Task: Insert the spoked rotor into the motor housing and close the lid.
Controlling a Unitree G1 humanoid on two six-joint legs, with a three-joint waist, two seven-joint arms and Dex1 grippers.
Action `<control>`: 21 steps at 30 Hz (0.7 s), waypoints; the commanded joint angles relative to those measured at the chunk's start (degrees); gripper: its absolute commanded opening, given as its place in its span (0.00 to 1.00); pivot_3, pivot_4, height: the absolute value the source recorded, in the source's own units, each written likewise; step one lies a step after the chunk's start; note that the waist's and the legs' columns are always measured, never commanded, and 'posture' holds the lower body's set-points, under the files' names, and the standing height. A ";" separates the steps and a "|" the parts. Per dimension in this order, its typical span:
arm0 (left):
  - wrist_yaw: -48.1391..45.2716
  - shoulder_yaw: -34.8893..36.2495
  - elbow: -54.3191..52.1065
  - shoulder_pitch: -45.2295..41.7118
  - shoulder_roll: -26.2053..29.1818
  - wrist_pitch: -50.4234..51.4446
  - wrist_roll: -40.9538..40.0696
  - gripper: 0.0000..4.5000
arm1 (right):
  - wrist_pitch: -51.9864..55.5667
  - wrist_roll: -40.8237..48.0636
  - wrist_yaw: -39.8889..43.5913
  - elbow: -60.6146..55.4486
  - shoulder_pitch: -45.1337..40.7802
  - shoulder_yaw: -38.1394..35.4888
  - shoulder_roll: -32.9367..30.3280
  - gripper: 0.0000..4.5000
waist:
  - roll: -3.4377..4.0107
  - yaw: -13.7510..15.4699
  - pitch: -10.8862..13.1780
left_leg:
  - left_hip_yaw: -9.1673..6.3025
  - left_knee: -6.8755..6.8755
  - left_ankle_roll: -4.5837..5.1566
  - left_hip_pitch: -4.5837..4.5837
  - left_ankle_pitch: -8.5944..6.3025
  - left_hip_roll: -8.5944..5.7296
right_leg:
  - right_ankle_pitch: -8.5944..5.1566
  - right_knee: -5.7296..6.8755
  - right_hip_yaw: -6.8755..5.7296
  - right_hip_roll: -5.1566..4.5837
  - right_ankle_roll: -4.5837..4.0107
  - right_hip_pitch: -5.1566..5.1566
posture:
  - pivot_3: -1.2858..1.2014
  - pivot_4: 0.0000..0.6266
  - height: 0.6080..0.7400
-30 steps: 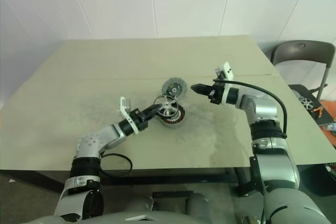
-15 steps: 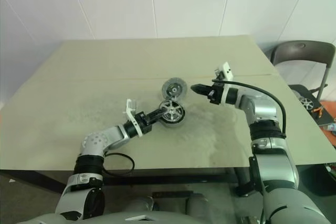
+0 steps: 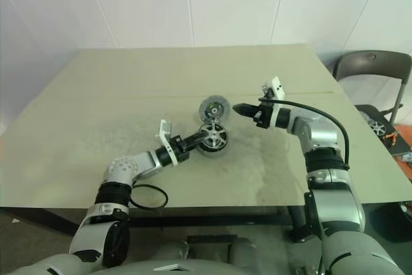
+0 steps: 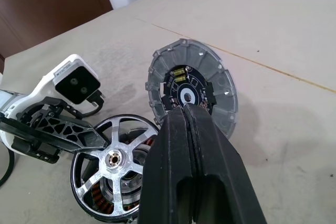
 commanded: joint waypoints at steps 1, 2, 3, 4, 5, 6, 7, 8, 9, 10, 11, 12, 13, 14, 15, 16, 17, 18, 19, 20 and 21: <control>-0.08 -0.39 1.15 -0.32 0.73 -0.71 2.43 0.10 | -0.91 0.31 -0.16 -0.73 -1.09 -0.48 0.16 0.00 | 0.00 -0.03 0.00 | 0.00 0.02 0.00 0.02 0.00 0.00 | 0.00 0.00 0.00 0.00 0.01 0.03 | 0.52 0.00 1.00; 0.08 -0.78 0.71 -0.14 0.98 -0.96 3.16 0.18 | -0.95 0.25 -0.27 -0.63 -1.20 -0.44 0.21 0.00 | 0.00 -0.05 0.00 | 0.00 0.03 0.00 0.04 0.00 0.00 | 0.01 0.00 0.00 0.00 0.02 0.05 | 0.52 0.00 1.00; 0.16 -1.17 0.26 0.01 1.22 -1.15 3.81 0.26 | -1.00 0.19 -0.35 -0.52 -1.29 -0.38 0.28 0.00 | 0.00 -0.06 0.00 | 0.00 0.04 0.00 0.05 0.00 0.00 | 0.02 0.00 0.00 0.01 0.02 0.06 | 0.52 0.00 1.00; 0.27 -1.52 -0.22 0.16 1.45 -1.20 4.31 0.32 | -1.06 0.14 -0.40 -0.43 -1.36 -0.34 0.35 0.00 | 0.02 -0.06 -0.02 | 0.00 0.04 0.00 0.07 0.00 0.00 | 0.03 0.01 0.00 0.01 0.03 0.09 | 0.52 0.00 1.00; 0.56 -2.23 -1.15 0.39 1.87 -1.33 5.11 0.38 | -1.17 0.10 -0.42 -0.30 -1.42 -0.29 0.43 0.00 | 0.03 -0.03 -0.03 | 0.00 0.06 0.00 0.11 0.00 0.00 | 0.03 0.01 0.00 0.01 0.03 0.14 | 0.52 0.00 1.00; 0.78 -2.85 -2.25 0.61 2.21 -1.33 5.71 0.45 | -1.27 0.06 -0.43 -0.19 -1.46 -0.27 0.51 0.00 | 0.04 -0.02 -0.03 | 0.00 0.08 0.00 0.16 0.00 0.00 | 0.03 0.01 0.00 0.01 0.03 0.20 | 0.52 0.00 1.00; 1.31 -3.39 -3.94 0.81 2.61 -1.19 6.27 0.52 | -1.35 0.03 -0.45 -0.10 -1.50 -0.27 0.58 0.00 | 0.04 -0.03 -0.03 | 0.00 0.08 0.00 0.21 0.00 0.00 | 0.04 0.00 -0.01 0.01 0.03 0.26 | 0.52 0.00 1.00; 1.90 -3.94 -5.56 0.98 3.04 -1.28 6.98 0.60 | -1.41 0.00 -0.48 -0.05 -1.52 -0.29 0.63 0.00 | 0.04 -0.04 -0.03 | 0.00 0.09 -0.01 0.23 0.01 0.00 | 0.04 0.00 -0.01 0.01 0.03 0.28 | 0.52 0.00 1.00; 2.33 -4.40 -6.94 1.06 3.43 -1.35 7.59 0.67 | -1.44 -0.02 -0.51 -0.03 -1.53 -0.31 0.67 0.00 | 0.04 -0.03 -0.03 | 0.00 0.11 0.00 0.22 0.01 0.00 | 0.05 0.00 0.00 0.01 0.02 0.28 | 0.52 0.00 1.00; 2.84 -4.91 -8.84 1.24 4.00 -1.43 8.26 0.74 | -1.46 -0.03 -0.54 -0.03 -1.53 -0.35 0.71 0.00 | 0.04 -0.04 -0.03 | 0.00 0.11 0.00 0.21 0.01 0.00 | 0.05 0.00 0.00 0.01 0.02 0.28 | 0.52 0.00 1.00; 3.14 -5.54 -10.51 1.48 4.59 -1.47 8.94 0.81 | -1.48 -0.04 -0.57 -0.02 -1.53 -0.38 0.74 0.00 | 0.04 -0.07 -0.04 | 0.00 0.11 0.00 0.22 0.01 0.00 | 0.05 0.00 0.00 0.00 0.03 0.28 | 0.52 0.00 1.00; 3.45 -6.15 -13.09 2.00 5.20 -0.97 9.02 0.88 | -1.52 -0.08 -0.65 0.01 -1.51 -0.39 0.81 0.00 | 0.05 -0.08 -0.04 | 0.00 0.09 0.00 0.22 0.01 0.00 | 0.06 0.00 0.00 0.00 0.03 0.27 | 0.52 0.00 1.00; 3.72 -6.63 -15.90 2.56 5.70 -0.35 8.80 0.95 | -1.54 -0.09 -0.68 0.01 -1.51 -0.40 0.88 0.00 | 0.05 -0.17 -0.04 | -0.01 0.08 0.00 0.21 0.01 0.00 | 0.07 0.00 0.00 0.01 0.03 0.24 | 0.52 0.00 1.00; 3.92 -6.89 -17.81 3.00 5.97 0.13 8.56 1.00 | -1.55 -0.11 -0.68 0.02 -1.50 -0.42 0.93 0.00 | 0.05 -0.36 -0.04 | -0.02 0.07 -0.01 0.21 0.01 0.02 | 0.08 0.01 0.00 0.02 0.03 0.22 | 0.52 0.00 1.00; 4.27 -7.23 -19.45 3.36 6.21 0.43 8.54 1.00 | -1.54 -0.13 -0.67 0.01 -1.52 -0.44 0.96 0.00 | 0.05 -0.52 -0.03 | -0.01 0.05 -0.01 0.20 0.01 0.03 | 0.09 0.01 0.01 0.04 0.01 0.19 | 0.52 0.00 1.00; 4.84 -8.12 -21.30 3.68 6.78 0.31 9.41 1.00 | -1.55 -0.15 -0.63 0.00 -1.54 -0.43 0.98 0.00 | 0.05 -0.60 -0.03 | 0.00 0.02 -0.01 0.20 0.01 0.06 | 0.09 0.01 0.03 0.05 0.01 0.15 | 0.52 0.00 1.00; 5.31 -8.76 -22.54 3.93 7.17 0.19 10.06 1.00 | -1.57 -0.17 -0.61 0.00 -1.56 -0.42 0.99 0.00 | 0.05 -0.60 -0.03 | 0.01 0.00 -0.01 0.16 0.01 0.09 | 0.09 0.01 0.04 0.05 0.00 0.10 | 0.52 0.00 1.00; 5.66 -9.90 -24.17 4.23 7.97 -0.31 11.22 1.00 | -1.51 -0.06 -0.44 -0.06 -1.57 -0.43 1.04 0.00 | 0.06 -0.53 -0.03 | 0.01 -0.01 -0.02 0.11 0.02 0.13 | 0.11 0.01 0.03 0.08 -0.02 0.04 | 0.52 0.00 1.00; 5.97 -10.99 -25.60 4.51 8.79 -0.92 12.44 1.00 | -1.32 0.16 -0.13 -0.25 -1.55 -0.43 1.11 0.00 | 0.06 -0.47 -0.03 | 0.00 -0.03 -0.03 0.07 0.02 0.15 | 0.11 0.02 0.03 0.09 -0.04 -0.01 | 0.52 0.00 1.00; 6.38 -12.25 -27.24 4.82 10.09 -1.74 14.15 1.00 | -0.53 0.64 0.59 -1.29 -1.26 -0.24 1.12 0.00 | 0.06 -0.44 -0.03 | 0.00 -0.05 -0.03 0.07 0.03 0.16 | 0.11 0.02 0.03 0.10 -0.04 -0.02 | 0.52 0.00 1.00; 6.67 -13.10 -28.39 5.06 10.98 -2.32 15.35 1.00 | 0.04 0.98 1.11 -2.05 -1.05 -0.10 1.13 0.00 | 0.06 -0.44 -0.03 | 0.01 -0.06 -0.03 0.06 0.03 0.16 | 0.12 0.01 0.03 0.11 -0.04 -0.03 | 0.52 0.00 1.00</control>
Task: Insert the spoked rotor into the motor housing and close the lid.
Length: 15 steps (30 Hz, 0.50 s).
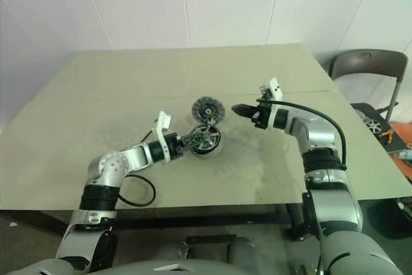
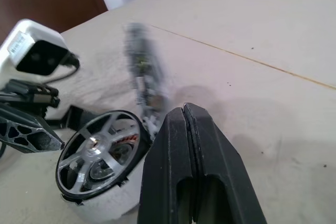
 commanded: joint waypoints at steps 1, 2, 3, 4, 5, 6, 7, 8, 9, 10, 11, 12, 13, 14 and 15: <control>1.53 -2.95 -4.88 1.06 3.80 -2.06 5.29 1.00 | 1.18 1.85 2.20 -3.68 -0.73 0.07 0.18 0.00 | 0.01 0.03 0.01 | 0.01 -0.01 0.00 -0.01 0.00 0.00 | 0.00 -0.01 0.00 0.00 0.00 -0.01 | 0.52 0.00 1.00; 1.62 -3.82 -5.55 1.58 5.11 -2.62 6.69 1.00 | 2.01 2.39 2.73 -5.01 -0.34 0.17 0.28 0.00 | 0.02 0.12 0.01 | 0.02 0.00 0.00 -0.02 0.00 0.00 | 0.00 -0.01 0.00 0.00 0.00 -0.01 | 0.52 0.00 1.00; 1.74 -4.33 -5.85 2.09 6.12 -3.61 8.04 1.00 | 2.71 2.80 3.12 -6.21 -0.01 0.31 0.38 0.00 | 0.02 0.24 0.01 | 0.01 -0.01 0.00 -0.04 0.00 -0.01 | 0.00 -0.01 0.00 0.02 0.00 -0.02 | 0.52 0.00 1.00; 1.83 -4.51 -6.14 2.51 6.80 -4.45 9.01 1.00 | 3.32 3.10 3.39 -7.26 0.29 0.44 0.47 0.00 | 0.02 0.27 0.02 | 0.01 0.00 0.00 -0.07 0.00 -0.02 | 0.00 -0.02 0.00 0.02 0.00 -0.04 | 0.52 0.00 1.00; 1.86 -4.51 -6.45 2.84 7.19 -5.28 9.64 1.00 | 3.88 3.36 3.56 -8.12 0.53 0.54 0.55 0.00 | 0.03 0.36 0.02 | 0.01 -0.01 0.01 -0.06 0.00 -0.02 | 0.00 -0.02 0.00 0.01 0.00 -0.04 | 0.52 0.00 1.00; 1.74 -4.12 -7.09 3.16 7.27 -6.82 10.04 1.00 | 4.58 3.78 3.91 -9.16 0.77 0.75 0.66 0.00 | 0.03 0.42 0.02 | 0.01 0.00 0.01 -0.07 -0.01 -0.02 | 0.00 -0.02 0.00 0.01 0.00 -0.04 | 0.52 0.00 1.00; 1.66 -3.29 -7.85 3.42 6.98 -8.92 10.17 1.00 | 5.58 4.38 4.47 -10.62 1.13 1.18 0.88 0.00 | 0.03 0.46 0.02 | 0.01 0.01 0.01 -0.08 -0.01 -0.02 | 0.00 -0.02 0.00 0.01 0.00 -0.04 | 0.52 0.00 1.00; 1.71 -2.56 -8.42 3.62 6.70 -10.79 10.43 1.00 | 6.56 4.87 4.91 -12.14 1.55 1.75 1.12 0.00 | 0.03 0.55 0.02 | 0.00 0.01 0.01 -0.08 -0.01 -0.03 | 0.00 -0.02 0.00 0.00 0.00 -0.04 | 0.52 0.00 1.00; 1.93 -2.10 -8.70 3.75 6.53 -12.38 10.89 1.00 | 7.41 5.11 5.23 -13.65 2.02 2.55 1.32 0.00 | 0.03 0.58 0.02 | -0.01 0.02 0.00 -0.09 -0.01 -0.03 | 0.00 -0.02 -0.01 -0.01 0.00 -0.04 | 0.52 0.00 1.00; 2.24 -2.00 -8.79 3.87 6.54 -13.71 11.56 1.00 | 8.00 5.05 5.40 -15.12 2.56 3.48 1.43 0.00 | 0.03 0.54 0.02 | -0.01 0.01 0.01 -0.09 -0.01 -0.03 | 0.00 -0.03 -0.01 -0.02 0.00 -0.03 | 0.52 0.00 1.00; 2.52 -2.33 -8.72 4.01 6.86 -15.30 12.83 1.00 | 8.53 4.88 5.37 -16.44 3.07 4.54 1.79 0.00 | 0.03 0.54 0.02 | -0.01 0.01 0.00 -0.09 -0.01 -0.02 | 0.00 -0.03 -0.02 -0.03 0.00 -0.03 | 0.52 0.00 1.00; 2.84 -2.33 -8.59 4.14 6.84 -16.60 13.58 1.00 | 9.10 4.97 5.28 -17.39 3.44 5.40 2.43 0.00 | 0.03 0.47 0.02 | 0.00 0.00 0.00 -0.08 -0.01 -0.02 | 0.00 -0.03 -0.02 -0.04 0.00 -0.03 | 0.52 0.00 1.00; 3.00 -2.05 -8.47 4.21 6.59 -17.55 13.82 1.00 | 9.47 5.00 5.19 -17.97 3.70 6.18 3.00 0.00 | 0.03 0.38 0.02 | 0.00 -0.01 0.00 -0.07 -0.01 -0.02 | 0.00 -0.03 -0.01 -0.04 0.00 -0.04 | 0.52 0.00 1.00; 3.00 -1.74 -8.42 4.22 6.26 -18.60 13.96 1.00 | 9.65 4.77 5.14 -18.27 3.88 7.02 3.46 0.00 | 0.03 0.35 0.02 | 0.00 0.00 0.01 -0.07 -0.01 -0.02 | 0.00 -0.03 -0.01 -0.04 0.00 -0.04 | 0.52 0.00 1.00; 2.95 -1.55 -8.50 4.24 6.04 -19.30 14.01 1.00 | 9.27 3.58 4.63 -18.38 4.07 8.54 3.92 0.00 | 0.03 0.38 0.02 | 0.00 0.00 0.00 -0.07 -0.01 -0.02 | 0.00 -0.03 -0.01 -0.04 0.00 -0.04 | 0.52 0.00 1.00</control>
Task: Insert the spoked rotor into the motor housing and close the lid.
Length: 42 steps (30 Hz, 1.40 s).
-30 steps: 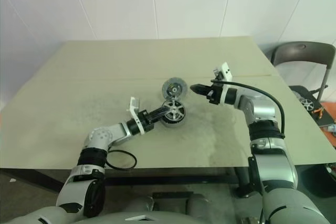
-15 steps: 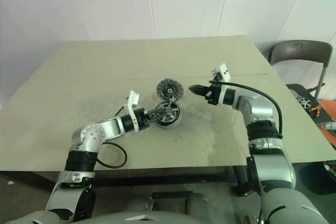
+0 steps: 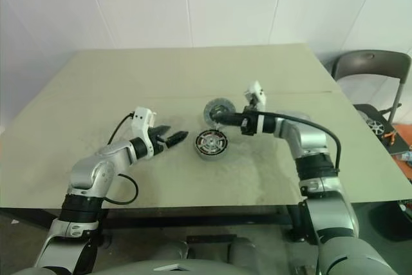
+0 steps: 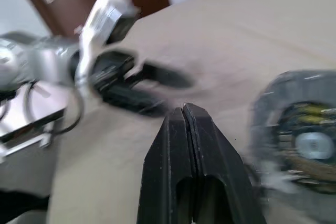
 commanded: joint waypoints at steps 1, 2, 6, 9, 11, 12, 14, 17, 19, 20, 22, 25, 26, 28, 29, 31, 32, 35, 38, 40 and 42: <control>0.04 1.50 -1.83 -0.41 -0.51 -4.19 1.00 1.00 | -0.67 -2.26 -1.22 -2.48 -0.33 4.53 1.61 0.00 | 0.00 0.06 0.00 | 0.00 0.00 0.00 0.00 0.00 0.00 | 0.00 0.00 0.00 0.00 0.00 0.00 | 0.52 0.00 1.00; 0.02 1.39 -1.70 -0.39 -0.55 -4.80 1.43 1.00 | -1.52 -4.10 -2.15 -2.10 -0.43 6.40 2.03 0.00 | 0.00 0.09 0.00 | 0.00 0.01 0.00 0.00 0.00 0.00 | 0.00 0.00 0.00 0.01 0.00 0.00 | 0.52 0.00 1.00; 0.06 1.12 -1.19 0.27 -1.30 -8.55 3.02 1.00 | -4.91 -10.76 -6.76 0.28 -1.19 12.41 4.40 0.00 | 0.00 0.11 0.00 | 0.00 0.00 0.00 0.00 0.00 -0.01 | 0.00 0.01 0.00 0.04 0.00 -0.01 | 0.52 0.00 1.00; -0.50 1.44 -1.86 0.65 -1.89 -10.01 2.81 1.00 | -7.59 -13.90 -8.19 1.80 -1.19 14.82 5.06 0.00 | 0.00 0.11 0.00 | 0.00 0.00 0.00 -0.01 0.01 -0.02 | 0.00 0.01 0.00 0.04 0.00 -0.03 | 0.52 0.00 1.00; -0.73 1.78 -2.07 0.77 -2.00 -10.26 2.51 1.00 | -8.14 -14.30 -7.35 2.21 -1.03 15.24 4.63 0.00 | 0.00 0.21 0.00 | -0.01 0.00 0.00 -0.02 0.01 -0.03 | 0.00 0.01 -0.01 0.04 0.00 -0.03 | 0.52 0.00 1.00; -0.75 1.88 -2.10 0.81 -1.97 -10.27 2.46 1.00 | -8.47 -14.94 -7.04 2.51 -0.95 15.71 4.14 0.00 | 0.00 0.17 0.00 | -0.01 0.01 0.00 -0.02 0.01 -0.03 | 0.00 0.01 -0.01 0.04 0.00 -0.02 | 0.52 0.00 1.00; -0.83 2.10 -1.92 0.87 -1.98 -10.17 2.35 1.00 | -10.60 -18.83 -7.70 4.25 -1.07 18.27 2.56 0.00 | 0.00 0.13 0.00 | -0.01 0.02 0.01 0.01 0.01 -0.03 | 0.00 0.01 -0.01 0.04 0.00 0.01 | 0.52 0.00 1.00; -0.86 2.53 -1.44 0.84 -2.56 -10.10 1.86 1.00 | -13.37 -21.84 -7.46 5.66 -1.03 20.76 1.32 0.00 | 0.00 0.16 -0.03 | -0.01 0.03 0.00 0.12 0.01 -0.04 | 0.00 0.02 -0.01 0.04 0.00 0.10 | 0.52 0.00 1.00; -1.09 2.29 -1.16 0.79 -2.65 -10.13 2.07 1.00 | -12.09 -17.54 -5.55 3.68 -0.88 18.01 2.47 0.00 | -0.02 0.33 -0.04 | -0.06 0.07 0.00 0.25 0.00 -0.04 | -0.01 0.02 -0.07 0.05 0.00 0.28 | 0.52 0.00 1.00; -1.19 2.12 -1.05 0.75 -2.62 -10.15 2.23 1.00 | -10.86 -14.86 -4.61 2.30 -0.86 16.14 3.19 0.00 | -0.02 0.36 -0.04 | -0.06 0.10 0.00 0.26 0.00 -0.04 | -0.01 0.02 -0.07 0.04 0.00 0.32 | 0.52 0.00 1.00; -1.28 1.94 -0.94 0.71 -2.57 -10.13 2.40 1.00 | -7.89 -9.55 -3.18 -0.24 -1.07 12.27 4.34 0.00 | -0.01 0.20 -0.03 | -0.06 0.13 0.00 0.22 0.00 -0.05 | -0.01 0.02 -0.07 0.04 0.00 0.31 | 0.52 0.00 1.00; -1.36 1.94 -0.79 0.66 -2.49 -10.14 2.48 1.00 | -7.06 -8.48 -3.78 0.77 -1.81 10.21 4.26 0.00 | 0.00 -0.06 -0.02 | -0.06 0.07 0.01 0.07 0.01 -0.04 | 0.01 0.03 -0.05 0.05 0.00 0.09 | 0.52 0.00 1.00; -1.37 1.94 -0.69 0.64 -2.43 -10.18 2.58 1.00 | -7.88 -10.38 -4.68 2.19 -2.01 11.06 3.73 0.00 | 0.00 -0.05 -0.02 | -0.06 0.04 0.00 0.07 0.01 -0.02 | 0.01 0.02 -0.05 0.06 0.00 0.07 | 0.52 0.00 1.00; -1.36 1.87 -0.47 0.59 -2.36 -10.29 2.84 1.00 | -11.97 -19.65 -8.60 8.51 -2.15 16.99 1.42 0.00 | 0.00 0.05 -0.03 | -0.06 -0.04 0.00 0.05 0.01 -0.02 | 0.01 0.02 -0.05 0.06 -0.01 0.01 | 0.52 0.00 1.00; -1.35 1.84 -0.39 0.57 -2.36 -10.33 2.94 1.00 | -13.87 -23.48 -10.14 11.64 -2.07 19.62 0.55 0.00 | -0.01 0.08 -0.03 | -0.04 -0.04 0.00 0.06 0.01 -0.02 | 0.01 0.02 -0.05 0.06 -0.02 0.01 | 0.52 0.00 1.00; -1.36 1.81 -0.30 0.57 -2.41 -10.39 3.06 1.00 | -16.44 -26.99 -11.28 15.49 -1.79 22.26 -0.08 0.00 | 0.06 0.03 -0.22 | -0.01 -0.04 0.00 0.11 0.01 -0.04 | 0.01 0.02 -0.03 0.04 -0.01 0.07 | 0.52 0.00 1.00; -1.38 1.78 -0.38 0.64 -2.42 -10.40 3.11 1.00 | -16.76 -26.69 -10.65 15.44 -1.34 22.33 0.06 0.00 | -0.04 0.08 -0.35 | 0.00 -0.03 0.00 0.30 0.00 -0.03 | 0.00 0.02 -0.04 0.05 -0.01 0.26 | 0.52 0.00 1.00; -1.44 1.76 -0.46 0.74 -2.47 -10.40 3.25 1.00 | -16.74 -25.20 -9.22 14.19 -0.61 21.47 0.80 0.00 | 0.03 0.11 -0.38 | -0.01 0.04 -0.17 1.14 -0.12 0.05 | -0.32 -0.15 -0.12 0.09 0.04 1.39 | 0.52 0.00 1.00; -1.63 1.40 -0.49 0.82 -2.30 -10.59 3.77 1.00 | -17.23 -24.80 -9.16 14.28 -0.84 20.58 1.31 0.00 | 0.04 0.08 -0.39 | 0.19 0.17 -0.19 1.07 -0.14 0.21 | -0.35 -0.20 -0.34 -0.10 0.04 1.57 | 0.52 0.00 1.00; -2.30 1.03 -0.82 1.01 -2.14 -11.40 4.07 1.00 | -16.98 -23.05 -8.12 13.33 -0.95 19.02 1.79 0.00 | 0.04 0.06 -0.40 | 0.24 0.17 -0.19 1.04 -0.14 0.25 | -0.35 -0.21 -0.37 -0.14 0.03 1.57 | 0.52 0.00 1.00; -3.49 1.00 -1.64 1.40 -2.02 -12.12 3.61 1.00 | -15.73 -20.25 -6.54 11.45 -1.05 16.75 2.37 0.00 | 0.06 0.07 -0.40 | 0.22 0.12 -0.19 1.05 -0.13 0.30 | -0.34 -0.20 -0.37 -0.10 0.04 1.48 | 0.52 0.00 1.00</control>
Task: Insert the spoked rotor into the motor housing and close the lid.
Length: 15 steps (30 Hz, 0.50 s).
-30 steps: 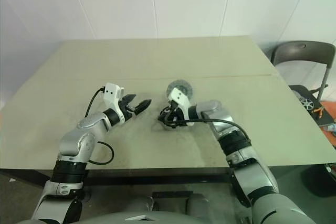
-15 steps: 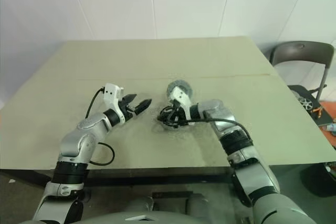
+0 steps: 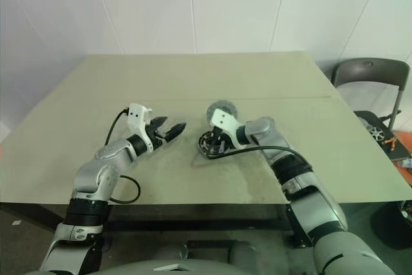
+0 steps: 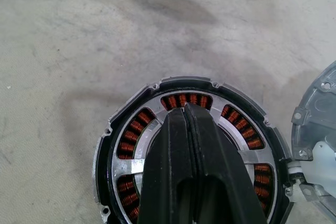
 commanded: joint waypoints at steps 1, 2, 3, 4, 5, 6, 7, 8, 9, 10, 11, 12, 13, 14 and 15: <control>-2.42 0.13 -2.94 0.15 0.74 -2.42 -0.38 1.00 | 3.20 3.12 2.96 -0.20 1.68 -2.16 0.45 0.00 | 0.01 0.02 0.00 | 0.00 -0.04 0.01 -0.03 0.01 0.05 | 0.00 0.00 0.00 0.05 0.01 -0.08 | 0.52 0.00 1.00; -3.58 0.02 -3.49 0.43 1.02 -2.64 -0.83 1.00 | 3.75 4.48 3.79 -1.21 1.60 -3.22 0.63 0.00 | 0.02 0.01 0.01 | -0.01 -0.09 0.12 -0.06 0.08 0.07 | 0.01 0.00 0.00 0.07 0.04 -0.15 | 0.52 0.00 1.00; -5.38 -0.39 -4.50 0.95 1.53 -2.99 -1.32 1.00 | 4.60 6.24 4.58 -2.22 1.36 -4.55 0.86 0.00 | 0.02 0.02 0.01 | -0.01 -0.21 0.15 -0.11 0.09 0.08 | 0.07 0.00 0.01 0.07 0.08 -0.25 | 0.52 0.00 1.00; -6.88 -0.79 -5.43 1.44 1.98 -3.42 -1.58 1.00 | 5.41 7.68 5.16 -3.07 1.05 -5.71 1.02 0.00 | 0.01 -0.04 0.02 | 0.00 -0.30 0.18 -0.19 0.10 0.07 | 0.15 0.01 0.02 0.06 0.05 -0.39 | 0.52 0.00 1.00; -8.12 -1.03 -6.24 1.88 2.36 -3.86 -1.76 1.00 | 6.27 9.10 5.72 -3.77 0.53 -6.90 1.05 0.00 | 0.02 -0.07 0.02 | 0.00 -0.37 0.19 -0.37 0.10 0.08 | 0.14 0.03 0.03 0.06 0.03 -0.62 | 0.52 0.00 1.00; -8.80 -1.12 -6.79 2.14 2.55 -4.17 -1.80 1.00 | 6.92 10.24 6.21 -4.26 0.01 -7.89 0.92 0.00 | 0.02 -0.07 0.02 | 0.01 -0.37 0.19 -0.70 0.11 0.08 | 0.15 0.07 0.05 0.06 0.01 -1.01 | 0.52 0.00 1.00; -9.07 -1.21 -6.90 2.33 2.92 -4.70 -1.25 1.00 | 7.47 11.36 6.68 -4.64 -0.70 -8.98 0.70 0.00 | 0.03 -0.07 0.03 | 0.01 -0.31 0.17 -1.18 0.13 0.07 | 0.19 0.14 0.06 0.06 -0.03 -1.49 | 0.52 0.00 1.00; -9.40 -1.89 -6.52 2.67 3.88 -5.65 0.33 1.00 | 8.09 12.82 7.31 -5.04 -1.82 -10.44 0.27 0.00 | 0.04 -0.04 0.03 | 0.02 -0.31 0.05 -1.29 0.20 0.07 | 0.22 0.15 0.07 0.06 -0.07 -1.62 | 0.52 0.00 1.00; -9.67 -2.57 -6.28 3.03 4.63 -6.23 1.52 1.00 | 8.59 14.11 7.94 -5.42 -2.75 -11.73 -0.22 0.00 | 0.05 -0.06 0.05 | 0.07 -0.33 0.02 -1.30 0.21 0.07 | 0.22 0.15 0.09 0.05 -0.08 -1.64 | 0.52 0.00 1.00; -9.99 -3.13 -6.13 3.39 5.25 -6.78 2.32 1.00 | 9.10 15.36 8.52 -5.76 -3.59 -12.94 -0.66 0.00 | 0.09 -0.08 0.07 | 0.11 -0.34 0.06 -1.30 0.19 0.07 | 0.23 0.14 0.13 0.05 -0.09 -1.67 | 0.52 0.00 1.00; -10.12 -3.54 -6.10 3.60 5.57 -7.10 2.68 1.00 | 9.45 16.15 8.92 -5.97 -4.06 -13.66 -1.00 0.00 | 0.15 -0.06 0.11 | 0.16 -0.35 0.19 -1.30 0.12 0.07 | 0.23 0.14 0.16 0.06 -0.10 -1.67 | 0.52 0.00 1.00; -10.10 -3.48 -6.20 3.78 5.55 -7.36 2.60 1.00 | 10.36 17.85 9.45 -6.02 -5.38 -15.47 -1.57 0.00 | 0.15 0.04 0.12 | 0.19 -0.35 0.19 -1.29 0.11 0.07 | 0.24 0.14 0.18 0.06 -0.10 -1.65 | 0.52 0.00 1.00; -10.02 -3.44 -6.25 3.88 5.45 -7.58 2.59 1.00 | 11.01 19.05 9.83 -6.02 -6.27 -16.74 -2.00 0.00 | 0.20 0.08 0.16 | 0.18 -0.34 0.19 -1.26 0.11 0.07 | 0.24 0.14 0.17 0.07 -0.10 -1.61 | 0.52 0.00 1.00; -9.96 -3.27 -6.29 3.99 5.37 -7.99 2.65 1.00 | 11.30 20.52 10.28 -4.86 -8.43 -18.93 -3.09 0.00 | 0.22 0.11 0.19 | 0.18 -0.34 0.20 -1.23 0.11 0.07 | 0.24 0.14 0.16 0.07 -0.10 -1.56 | 0.52 0.00 1.00; -9.82 -3.12 -6.23 4.04 5.35 -8.36 2.84 1.00 | 11.30 21.50 10.36 -3.46 -10.41 -20.75 -3.96 0.00 | 0.25 0.17 0.22 | 0.18 -0.32 0.20 -1.21 0.11 0.07 | 0.23 0.13 0.16 0.07 -0.10 -1.52 | 0.52 0.00 1.00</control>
